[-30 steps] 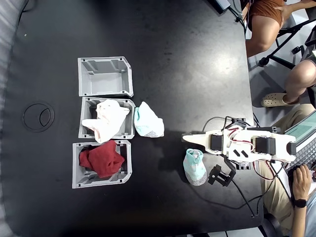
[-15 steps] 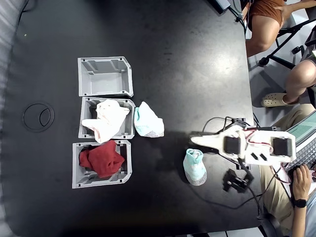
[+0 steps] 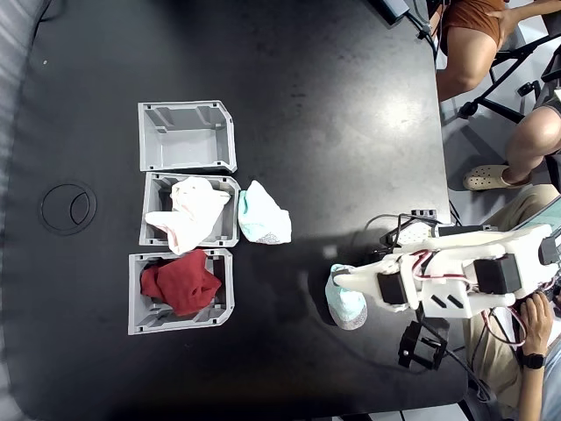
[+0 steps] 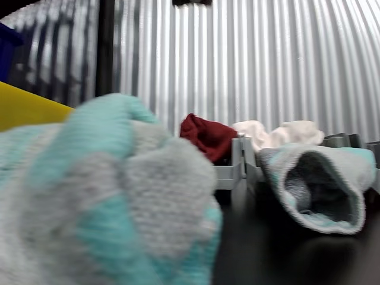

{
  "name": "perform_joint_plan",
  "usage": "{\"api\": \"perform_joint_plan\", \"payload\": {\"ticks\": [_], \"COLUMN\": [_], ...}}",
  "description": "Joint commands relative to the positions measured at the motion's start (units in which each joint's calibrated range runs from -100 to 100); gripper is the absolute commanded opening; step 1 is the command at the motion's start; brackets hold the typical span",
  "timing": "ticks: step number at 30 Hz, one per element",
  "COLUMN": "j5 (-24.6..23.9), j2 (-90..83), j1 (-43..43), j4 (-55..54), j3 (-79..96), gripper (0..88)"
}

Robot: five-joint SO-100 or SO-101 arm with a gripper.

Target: Put the sock in the container

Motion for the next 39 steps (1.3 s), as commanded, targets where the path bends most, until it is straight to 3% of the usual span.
{"api": "perform_joint_plan", "payload": {"ticks": [1, 9, 22, 39], "j5": [0.1, 0.1, -0.2, -0.3], "j2": [6.3, 12.6, 13.6, 26.6], "j1": [-4.7, -13.2, -13.9, -19.9], "j4": [0.4, 3.8, 20.4, 19.4], "j3": [-4.9, -5.2, -16.9, -16.0], "gripper": [1.3, 1.3, 1.3, 1.4]}}
